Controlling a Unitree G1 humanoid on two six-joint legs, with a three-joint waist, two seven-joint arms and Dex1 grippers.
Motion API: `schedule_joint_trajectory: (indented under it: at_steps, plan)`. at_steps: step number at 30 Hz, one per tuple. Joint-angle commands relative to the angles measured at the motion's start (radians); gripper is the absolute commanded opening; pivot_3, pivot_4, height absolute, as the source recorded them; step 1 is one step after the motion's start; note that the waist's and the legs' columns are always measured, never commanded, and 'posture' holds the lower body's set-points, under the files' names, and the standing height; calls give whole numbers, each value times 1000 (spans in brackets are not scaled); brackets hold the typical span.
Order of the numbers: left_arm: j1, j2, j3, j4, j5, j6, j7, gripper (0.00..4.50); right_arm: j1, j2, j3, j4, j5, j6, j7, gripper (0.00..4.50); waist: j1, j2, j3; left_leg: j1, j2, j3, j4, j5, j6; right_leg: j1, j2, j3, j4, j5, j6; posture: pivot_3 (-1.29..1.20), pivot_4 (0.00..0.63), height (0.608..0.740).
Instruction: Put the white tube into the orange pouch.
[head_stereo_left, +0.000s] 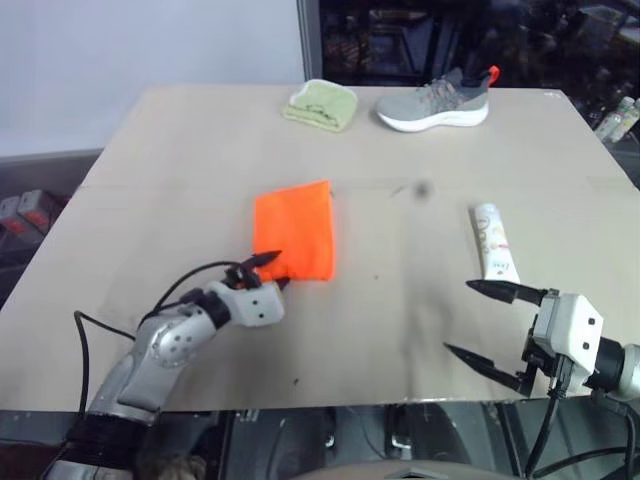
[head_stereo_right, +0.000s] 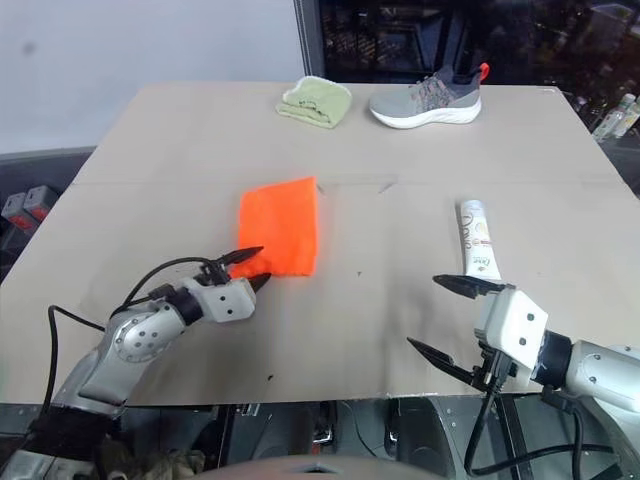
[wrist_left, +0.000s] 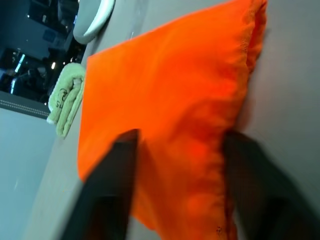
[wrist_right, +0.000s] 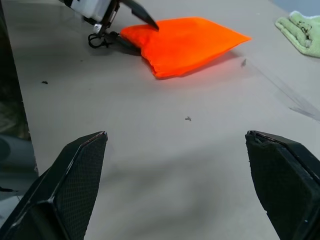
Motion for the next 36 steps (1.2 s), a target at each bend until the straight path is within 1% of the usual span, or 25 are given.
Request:
schedule_joint_trajectory:
  at_steps: [1,2,5,8,10,12,15,17,19,22,25,27,32,36]
  plan:
    - [-31,-17,-6,-30,-72,22,-38,461,8,8,-16,-39,-6,-21,-11,4500,1,0,0,-1,0,0,0,0,0,0,0,0,0,0,0,0,150,740]
    - [-37,-20,-2,-42,-114,37,-64,41,10,10,-16,-40,-7,-21,-13,4500,1,0,0,-1,0,0,0,0,0,0,0,0,0,0,0,0,150,740]
    - [-52,-23,20,-92,-280,135,-169,41,14,15,-13,-39,-13,-24,-16,4500,0,0,0,-1,0,0,1,0,0,0,1,0,0,0,0,0,150,740]
    - [-59,-15,34,-127,-357,199,-226,41,17,19,-9,-40,-19,-27,-17,4500,-1,0,0,-1,0,-1,1,0,0,0,1,0,0,0,0,0,150,740]
    - [-149,-15,45,-159,-553,460,-327,41,-2,26,10,-24,-23,-8,-42,4500,1,-1,0,0,0,-1,2,0,0,1,1,-1,1,0,0,0,150,740]
    - [-226,-15,50,-171,-668,644,-378,41,-24,29,28,-11,-39,23,-77,4500,5,-1,0,-1,0,-4,4,0,0,1,3,-4,3,0,0,0,150,740]
    - [-356,-30,69,-173,-799,908,-374,41,-113,20,91,25,-219,178,-272,4500,1,-1,0,0,-2,-4,5,0,0,3,3,-3,3,0,0,0,150,740]
    - [-415,-45,91,-174,-873,1045,-351,41,-185,27,127,64,-241,290,-334,4500,-2,-2,0,-1,-3,-4,5,1,2,3,3,-2,3,0,0,0,150,740]
    - [-469,-60,117,-176,-944,1169,-324,41,-273,63,140,118,-225,398,-384,4500,-4,-2,0,-1,-3,-3,5,3,5,2,4,-1,4,0,0,0,150,740]
    - [-519,-75,148,-182,-1019,1300,-290,41,-377,120,154,180,-239,499,-460,4500,-3,-2,0,-2,-2,-4,5,6,0,2,7,0,4,2,4,0,150,740]
    - [-524,-70,143,-207,-1031,1330,-278,41,-463,186,164,238,-274,581,-554,4500,-3,-2,0,-2,-1,-4,4,6,0,1,9,0,4,2,4,0,150,740]
    - [-525,-77,147,-224,-1040,1346,-259,41,-509,219,195,291,-318,622,-614,4500,-3,-2,0,-2,-2,-4,4,6,0,1,9,1,4,2,4,0,150,740]
    - [-526,-90,159,-251,-1054,1372,-223,41,-575,298,244,394,-376,712,-700,4500,-2,-2,0,-2,-2,-2,4,6,0,1,7,1,4,2,4,0,150,740]
    - [-519,-102,171,-272,-1074,1392,-184,41,-637,388,228,526,-403,708,-771,4500,-6,-2,0,-1,-2,-2,4,6,0,2,8,2,5,3,4,0,150,740]
